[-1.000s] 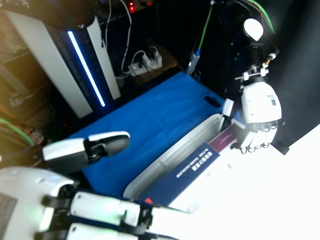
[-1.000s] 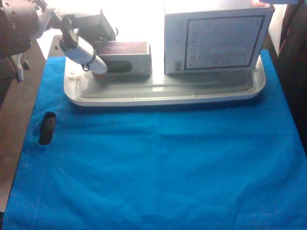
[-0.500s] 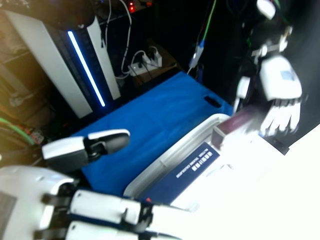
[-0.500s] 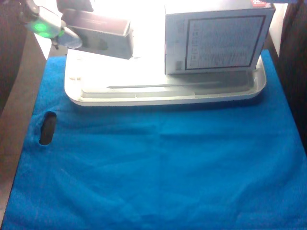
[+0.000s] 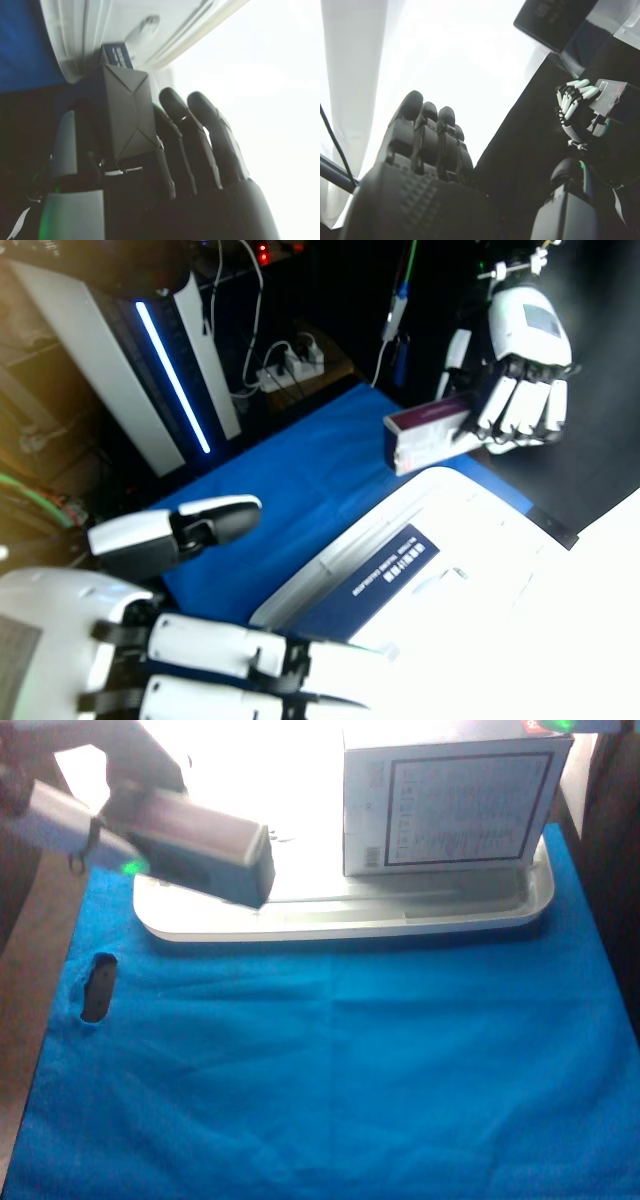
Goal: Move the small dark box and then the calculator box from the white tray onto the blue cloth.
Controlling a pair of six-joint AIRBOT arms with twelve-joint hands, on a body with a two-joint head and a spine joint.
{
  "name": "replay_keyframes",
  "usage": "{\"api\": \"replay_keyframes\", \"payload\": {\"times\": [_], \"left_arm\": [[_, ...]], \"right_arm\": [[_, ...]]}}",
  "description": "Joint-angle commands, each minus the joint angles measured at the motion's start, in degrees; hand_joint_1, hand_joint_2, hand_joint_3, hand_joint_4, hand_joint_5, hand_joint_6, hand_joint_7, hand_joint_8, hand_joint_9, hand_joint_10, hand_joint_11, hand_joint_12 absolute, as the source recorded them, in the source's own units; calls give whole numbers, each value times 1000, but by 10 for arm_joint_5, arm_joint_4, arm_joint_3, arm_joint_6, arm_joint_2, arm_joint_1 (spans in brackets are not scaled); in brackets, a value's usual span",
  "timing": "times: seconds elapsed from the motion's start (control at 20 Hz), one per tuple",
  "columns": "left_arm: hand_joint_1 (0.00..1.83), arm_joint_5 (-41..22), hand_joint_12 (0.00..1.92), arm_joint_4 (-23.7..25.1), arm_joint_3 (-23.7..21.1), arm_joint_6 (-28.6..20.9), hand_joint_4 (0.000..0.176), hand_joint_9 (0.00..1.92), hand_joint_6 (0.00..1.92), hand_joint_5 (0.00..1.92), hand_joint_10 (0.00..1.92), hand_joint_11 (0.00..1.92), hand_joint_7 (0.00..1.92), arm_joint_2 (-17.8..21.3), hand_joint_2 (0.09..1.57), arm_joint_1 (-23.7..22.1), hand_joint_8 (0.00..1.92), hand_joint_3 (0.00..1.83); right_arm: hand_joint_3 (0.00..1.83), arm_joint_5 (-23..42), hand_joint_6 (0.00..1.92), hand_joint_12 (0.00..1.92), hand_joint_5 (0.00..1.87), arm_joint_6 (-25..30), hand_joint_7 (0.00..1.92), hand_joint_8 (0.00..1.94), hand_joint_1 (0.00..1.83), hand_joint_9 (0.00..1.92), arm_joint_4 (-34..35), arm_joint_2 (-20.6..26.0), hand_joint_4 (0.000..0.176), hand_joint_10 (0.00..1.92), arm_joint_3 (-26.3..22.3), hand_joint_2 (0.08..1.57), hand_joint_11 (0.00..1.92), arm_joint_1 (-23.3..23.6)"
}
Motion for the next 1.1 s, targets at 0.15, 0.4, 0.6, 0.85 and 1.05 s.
{"api": "replay_keyframes", "payload": {"times": [0.15,0.4,0.6,0.85,1.05], "left_arm": [[1202,-44,1553,-37,-31,6,0,657,949,948,1042,408,826,23,1165,35,1327,0],[1222,-52,1595,-55,-69,32,0,660,917,940,1133,255,889,46,1151,77,1302,0],[1239,-58,1391,-78,-102,75,0,844,845,995,994,546,993,57,1108,115,1131,1],[1199,-52,1665,-86,-107,94,0,712,688,1143,1275,479,901,44,1048,145,1006,0],[1248,-45,1678,-82,-105,97,0,668,548,1170,1163,311,1017,38,1065,150,1075,0]], "right_arm": [[0,65,2,173,95,3,225,3,527,112,26,1,56,5,-2,747,0,1],[0,65,5,0,111,3,198,0,528,48,26,3,67,9,-4,730,0,0],[4,65,0,33,97,3,172,2,514,100,27,2,36,24,-4,743,70,-3],[4,65,0,47,79,3,185,5,516,89,27,1,54,8,-5,754,75,-4],[4,65,2,48,72,3,176,5,504,86,27,1,57,9,-5,764,51,-4]]}}
